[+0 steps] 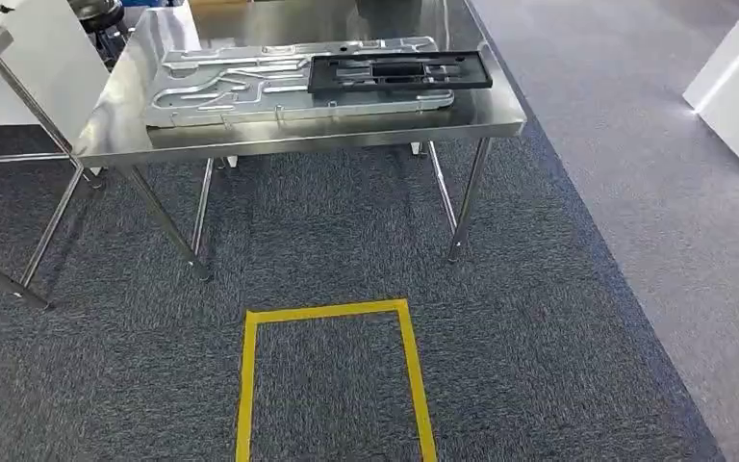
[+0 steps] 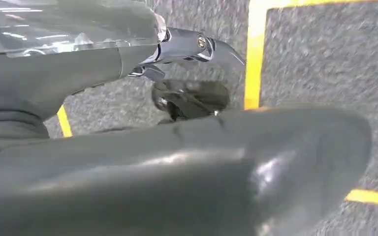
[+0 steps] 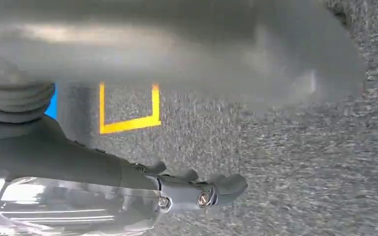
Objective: Take the parts from the cabinet and place them on the table.
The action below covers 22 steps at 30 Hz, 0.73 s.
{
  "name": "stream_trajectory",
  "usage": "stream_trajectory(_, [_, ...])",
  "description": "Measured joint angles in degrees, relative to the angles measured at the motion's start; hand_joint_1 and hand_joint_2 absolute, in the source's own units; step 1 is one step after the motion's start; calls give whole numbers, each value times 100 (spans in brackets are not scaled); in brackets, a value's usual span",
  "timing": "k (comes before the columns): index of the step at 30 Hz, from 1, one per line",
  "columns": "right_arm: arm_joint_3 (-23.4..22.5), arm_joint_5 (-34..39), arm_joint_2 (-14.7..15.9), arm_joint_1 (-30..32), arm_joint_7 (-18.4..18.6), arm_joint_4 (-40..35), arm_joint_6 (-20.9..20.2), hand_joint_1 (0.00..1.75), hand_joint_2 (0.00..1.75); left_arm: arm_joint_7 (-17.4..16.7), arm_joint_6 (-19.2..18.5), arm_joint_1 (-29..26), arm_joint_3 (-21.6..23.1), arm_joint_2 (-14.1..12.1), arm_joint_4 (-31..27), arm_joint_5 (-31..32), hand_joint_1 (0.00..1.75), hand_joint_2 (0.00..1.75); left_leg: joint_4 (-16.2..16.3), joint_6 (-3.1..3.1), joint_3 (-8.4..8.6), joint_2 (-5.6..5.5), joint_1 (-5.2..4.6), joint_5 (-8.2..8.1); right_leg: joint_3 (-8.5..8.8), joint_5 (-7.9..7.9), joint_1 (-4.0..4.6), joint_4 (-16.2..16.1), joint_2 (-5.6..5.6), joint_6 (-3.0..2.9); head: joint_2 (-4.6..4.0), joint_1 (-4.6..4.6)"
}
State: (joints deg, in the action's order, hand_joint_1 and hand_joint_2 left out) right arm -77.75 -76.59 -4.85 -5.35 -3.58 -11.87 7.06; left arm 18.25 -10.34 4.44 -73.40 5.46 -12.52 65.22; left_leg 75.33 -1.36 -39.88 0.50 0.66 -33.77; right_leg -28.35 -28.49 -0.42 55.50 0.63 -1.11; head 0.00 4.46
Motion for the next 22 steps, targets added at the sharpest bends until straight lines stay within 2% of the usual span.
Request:
stream_trajectory(1, [-20,15,0,3,9,0,-9,0,175,0,2,-1,0,0,-2,0,0,0,-297,5,209,0,3,177,-16,3,0,23,-5,6,0,0])
stream_trajectory(3, [-24,22,0,1,17,0,-9,0,175,-18,18,3,0,-2,-2,-4,0,0,-1386,50,855,-1,3,603,-22,-5,0,62,-8,26,0,0])
stream_trajectory(4, [-24,22,-4,1,17,4,-20,0,175,-28,20,6,0,-2,-2,-11,0,0,-1756,98,1047,-2,-9,540,-36,-7,8,74,-5,48,0,0])
stream_trajectory(5, [-26,22,-4,-1,17,4,-33,0,175,-44,28,2,0,-2,-2,-20,0,0,-1792,131,1095,-1,-41,569,-65,1,23,90,-11,90,0,0])
stream_trajectory(7, [-26,22,-4,-6,-15,4,-79,0,175,-79,53,1,-4,-2,-2,-42,0,0,-1811,182,1045,-1,-56,541,-78,18,21,103,-5,155,0,0])
stream_trajectory(8, [-26,22,-4,-12,-22,4,-94,0,175,-92,68,1,-4,-2,-2,-53,0,0,-1823,218,1033,-1,-55,553,-79,30,22,88,-2,188,0,0])
stream_trajectory(9, [-26,22,0,-13,-22,4,-92,0,175,-107,83,3,-4,-2,-2,-52,0,0,-1874,266,1051,1,-5,597,-81,15,39,93,-6,227,0,0])
stream_trajectory(10, [-26,18,0,-9,-11,4,-83,0,175,-129,103,4,-4,-2,-2,-52,0,0,-1877,222,1048,-14,-41,576,-77,54,36,53,-8,127,0,-2])
stream_trajectory(11, [-26,-7,0,-16,44,4,-68,0,175,-160,120,4,-7,-2,-2,-55,0,0,-1871,239,1040,-10,-48,587,-78,15,31,67,-7,88,0,0])
stream_trajectory(12, [-26,-26,0,-18,105,4,-61,0,175,-190,131,6,-9,-2,-2,-55,0,175,-1870,240,1041,-8,-60,586,-78,43,17,64,-6,119,0,0])
stream_trajectory(13, [-26,-39,0,-17,144,4,-48,0,175,-199,136,12,-11,-2,-2,-59,0,175,-1867,253,1037,-8,-68,589,-79,50,12,58,-8,130,0,0])
stream_trajectory(14, [-26,-40,0,-16,175,4,-41,0,0,-212,138,18,-13,-2,-2,-61,0,175,-1866,270,1033,-8,-75,594,-80,60,6,53,-8,145,0,0])
stream_trajectory(15, [-26,-37,-2,-12,168,4,-46,0,0,-212,138,22,-15,0,-2,-70,0,175,-1865,283,1029,-8,-81,598,-82,68,1,47,-8,157,0,0])
stream_trajectory(16, [-26,-13,-2,-12,144,7,-61,0,175,-212,138,23,-20,0,-2,-79,0,175,-1864,291,1028,-8,-87,598,-81,78,-4,41,-9,174,0,0])
stream_trajectory(22, [-26,46,0,-13,68,7,-96,0,175,-170,162,24,-61,-2,-2,-94,0,175,-1852,300,1020,-8,-103,601,-84,92,-23,36,-9,245,0,0])
